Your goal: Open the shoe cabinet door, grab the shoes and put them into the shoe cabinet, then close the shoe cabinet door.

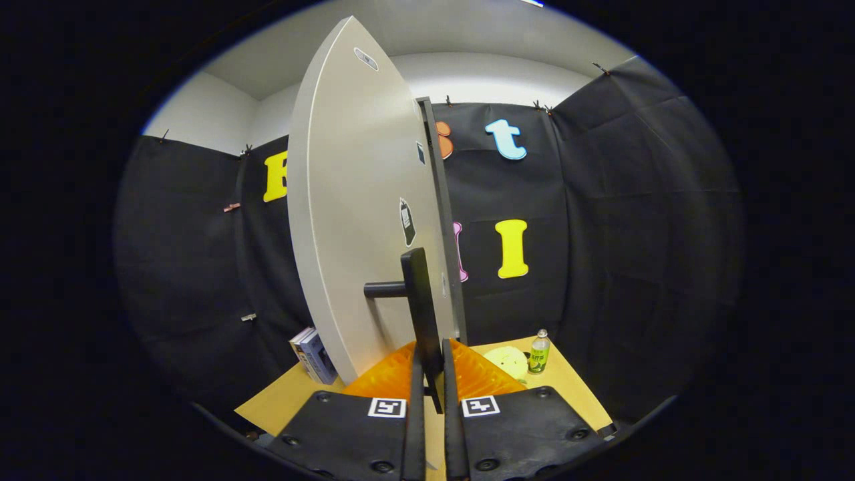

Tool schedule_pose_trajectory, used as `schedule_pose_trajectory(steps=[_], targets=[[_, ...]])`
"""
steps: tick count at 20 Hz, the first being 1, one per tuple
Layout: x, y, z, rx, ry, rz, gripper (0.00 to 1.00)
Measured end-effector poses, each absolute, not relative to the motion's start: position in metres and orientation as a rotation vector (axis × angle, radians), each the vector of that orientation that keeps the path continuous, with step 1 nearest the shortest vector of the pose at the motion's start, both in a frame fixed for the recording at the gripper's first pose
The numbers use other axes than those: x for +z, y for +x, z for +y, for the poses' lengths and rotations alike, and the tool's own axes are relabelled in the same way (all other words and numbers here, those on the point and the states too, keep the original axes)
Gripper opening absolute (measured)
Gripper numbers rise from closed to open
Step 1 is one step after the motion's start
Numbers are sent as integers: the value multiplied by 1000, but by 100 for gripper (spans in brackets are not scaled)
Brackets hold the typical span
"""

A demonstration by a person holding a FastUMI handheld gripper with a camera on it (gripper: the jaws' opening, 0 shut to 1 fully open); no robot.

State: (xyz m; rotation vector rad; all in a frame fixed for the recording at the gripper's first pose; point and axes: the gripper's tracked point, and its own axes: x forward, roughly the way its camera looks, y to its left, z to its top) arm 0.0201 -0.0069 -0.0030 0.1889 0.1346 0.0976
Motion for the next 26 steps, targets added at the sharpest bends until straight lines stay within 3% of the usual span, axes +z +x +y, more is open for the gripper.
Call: schedule_pose_trajectory(steps=[1, 9, 18, 20, 22, 24, 25, 26], targets=[[-3, 19, -12, 92, 190, 135, 12], [-1, 19, -3, 151, 260, 132, 11], [1, 20, -20, -4, 163, 81, 11], [-1, 16, -27, -30, 141, 86, 19], [-5, 9, -29, -60, 119, 101, 35], [-10, 1, -20, -34, 115, 125, 57], [-14, -2, -15, -20, 112, 140, 73], [-19, -6, -9, 2, 109, 157, 78]])
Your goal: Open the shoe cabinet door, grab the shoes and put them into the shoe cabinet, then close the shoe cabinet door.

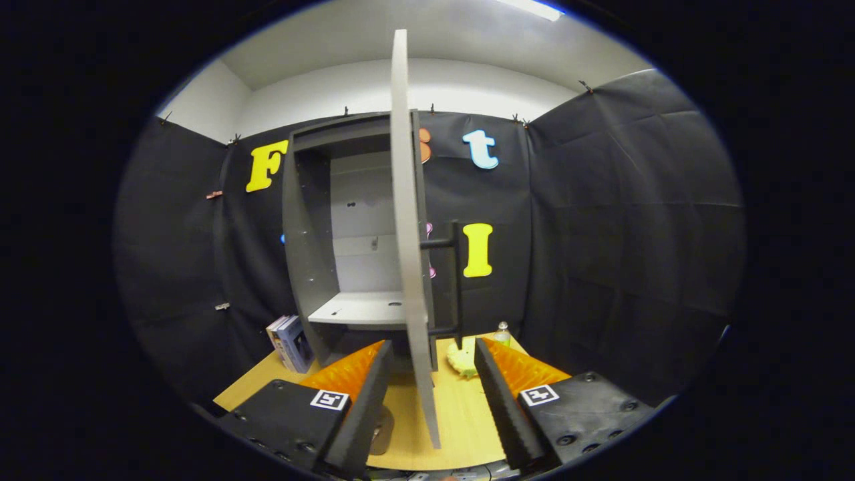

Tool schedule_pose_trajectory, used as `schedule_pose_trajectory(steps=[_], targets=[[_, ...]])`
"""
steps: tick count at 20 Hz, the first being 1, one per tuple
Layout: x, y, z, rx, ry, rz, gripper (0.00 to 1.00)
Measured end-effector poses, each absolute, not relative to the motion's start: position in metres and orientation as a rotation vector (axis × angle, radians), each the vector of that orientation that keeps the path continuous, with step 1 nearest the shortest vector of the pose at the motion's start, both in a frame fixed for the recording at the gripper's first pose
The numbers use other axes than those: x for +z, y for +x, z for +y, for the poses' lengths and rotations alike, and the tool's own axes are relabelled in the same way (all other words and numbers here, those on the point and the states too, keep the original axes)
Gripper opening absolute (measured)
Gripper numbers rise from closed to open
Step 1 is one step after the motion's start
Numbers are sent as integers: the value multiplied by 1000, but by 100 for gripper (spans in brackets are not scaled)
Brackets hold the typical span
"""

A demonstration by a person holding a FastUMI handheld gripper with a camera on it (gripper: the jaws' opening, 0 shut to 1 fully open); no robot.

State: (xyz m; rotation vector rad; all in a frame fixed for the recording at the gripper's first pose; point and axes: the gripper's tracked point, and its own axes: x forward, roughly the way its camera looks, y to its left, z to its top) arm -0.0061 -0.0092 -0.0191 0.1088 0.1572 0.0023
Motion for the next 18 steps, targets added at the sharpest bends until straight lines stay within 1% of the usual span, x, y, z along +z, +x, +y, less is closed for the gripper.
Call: schedule_pose_trajectory(steps=[1, 3, 4, 6, 9, 18], targets=[[-25, -10, -1, 27, 98, 179, 86], [-36, -18, 14, 93, 81, 218, 93], [-47, -21, 23, 135, 69, 257, 93], [-64, -29, 37, 187, 68, 325, 98], [-97, -32, 55, 246, 133, 458, 98], [-297, 33, 118, 258, 168, 759, 99]])
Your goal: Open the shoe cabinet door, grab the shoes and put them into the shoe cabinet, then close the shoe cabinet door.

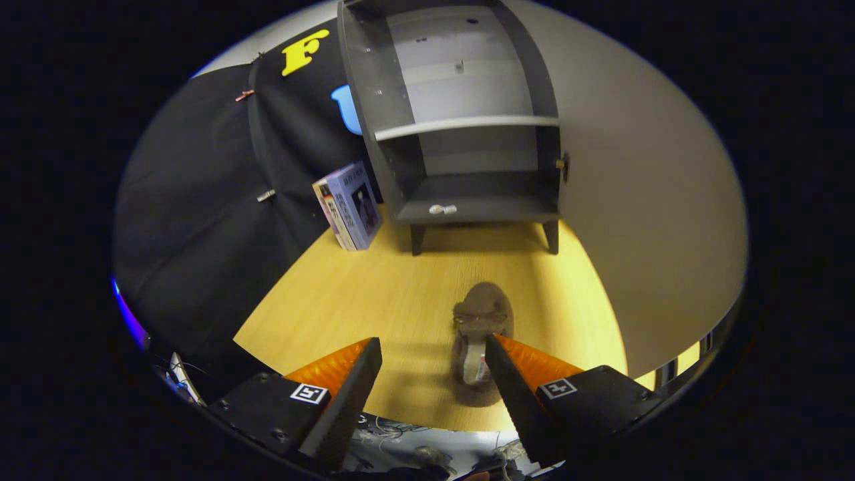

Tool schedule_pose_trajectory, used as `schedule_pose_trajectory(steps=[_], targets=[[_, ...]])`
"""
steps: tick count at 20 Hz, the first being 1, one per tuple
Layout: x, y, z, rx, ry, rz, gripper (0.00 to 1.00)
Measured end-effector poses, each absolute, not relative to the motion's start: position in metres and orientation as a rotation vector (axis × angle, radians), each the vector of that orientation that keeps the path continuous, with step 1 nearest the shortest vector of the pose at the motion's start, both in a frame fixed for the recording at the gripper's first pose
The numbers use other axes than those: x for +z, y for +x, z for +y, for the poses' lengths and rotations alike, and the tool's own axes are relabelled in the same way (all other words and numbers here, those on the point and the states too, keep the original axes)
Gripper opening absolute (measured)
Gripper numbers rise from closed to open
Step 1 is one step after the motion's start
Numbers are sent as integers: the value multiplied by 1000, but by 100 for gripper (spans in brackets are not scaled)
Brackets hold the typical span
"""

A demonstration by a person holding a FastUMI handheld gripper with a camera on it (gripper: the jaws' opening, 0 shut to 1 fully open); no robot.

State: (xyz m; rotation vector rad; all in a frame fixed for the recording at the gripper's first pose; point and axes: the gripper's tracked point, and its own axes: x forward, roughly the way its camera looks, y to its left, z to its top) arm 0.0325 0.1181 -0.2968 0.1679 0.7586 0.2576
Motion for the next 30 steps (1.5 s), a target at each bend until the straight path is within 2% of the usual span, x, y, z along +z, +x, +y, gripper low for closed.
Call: schedule_pose_trajectory(steps=[6, 8, 11, 13, 17, 30], targets=[[-397, 82, 136, 178, 168, 851, 96], [-416, 104, 133, 122, 155, 838, 88], [-435, 130, 112, -8, 95, 816, 41], [-429, 139, 109, -31, 134, 785, 10], [-394, 139, 97, -16, 105, 749, 9], [-180, 171, 96, 61, 173, 700, 9]])
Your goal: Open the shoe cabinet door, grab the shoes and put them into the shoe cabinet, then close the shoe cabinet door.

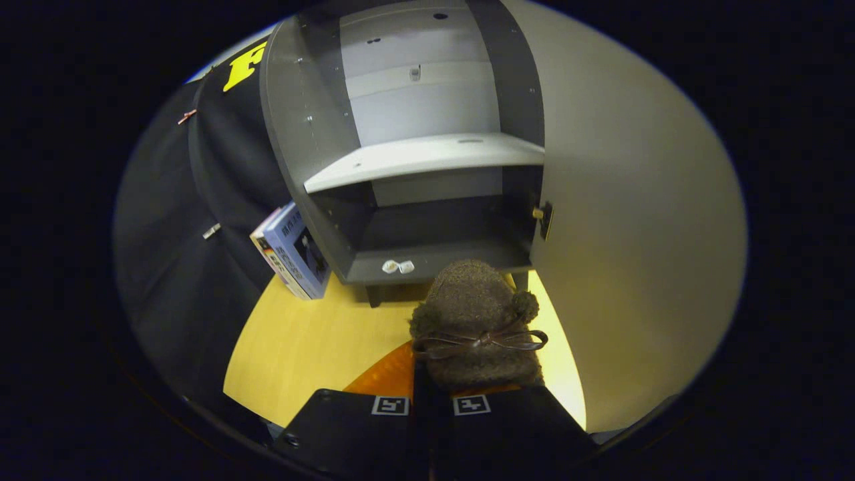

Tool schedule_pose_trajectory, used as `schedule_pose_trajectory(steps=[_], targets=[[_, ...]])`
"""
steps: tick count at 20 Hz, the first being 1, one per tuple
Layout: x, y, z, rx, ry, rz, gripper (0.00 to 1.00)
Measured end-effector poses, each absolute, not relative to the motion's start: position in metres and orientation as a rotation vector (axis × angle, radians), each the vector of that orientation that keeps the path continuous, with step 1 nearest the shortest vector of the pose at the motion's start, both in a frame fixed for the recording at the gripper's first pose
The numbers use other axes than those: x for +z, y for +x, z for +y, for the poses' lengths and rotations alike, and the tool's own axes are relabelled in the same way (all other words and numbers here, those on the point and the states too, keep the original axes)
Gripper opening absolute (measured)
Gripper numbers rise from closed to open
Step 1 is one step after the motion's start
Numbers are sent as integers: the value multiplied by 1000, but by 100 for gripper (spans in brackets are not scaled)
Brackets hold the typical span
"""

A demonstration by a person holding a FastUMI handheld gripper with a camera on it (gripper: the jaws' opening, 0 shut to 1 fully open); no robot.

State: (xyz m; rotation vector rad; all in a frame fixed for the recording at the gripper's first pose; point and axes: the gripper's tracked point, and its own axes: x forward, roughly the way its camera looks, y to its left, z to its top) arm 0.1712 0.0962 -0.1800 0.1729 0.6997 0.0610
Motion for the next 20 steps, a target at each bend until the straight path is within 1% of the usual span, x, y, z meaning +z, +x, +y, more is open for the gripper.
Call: schedule_pose_trajectory(steps=[5, 10, 15, 20], targets=[[-109, 220, 102, 96, 167, 689, 9], [-65, 298, 106, 90, 183, 688, 9], [-61, 378, 100, 26, 177, 698, 9], [-77, 447, 106, 4, 177, 730, 9]])
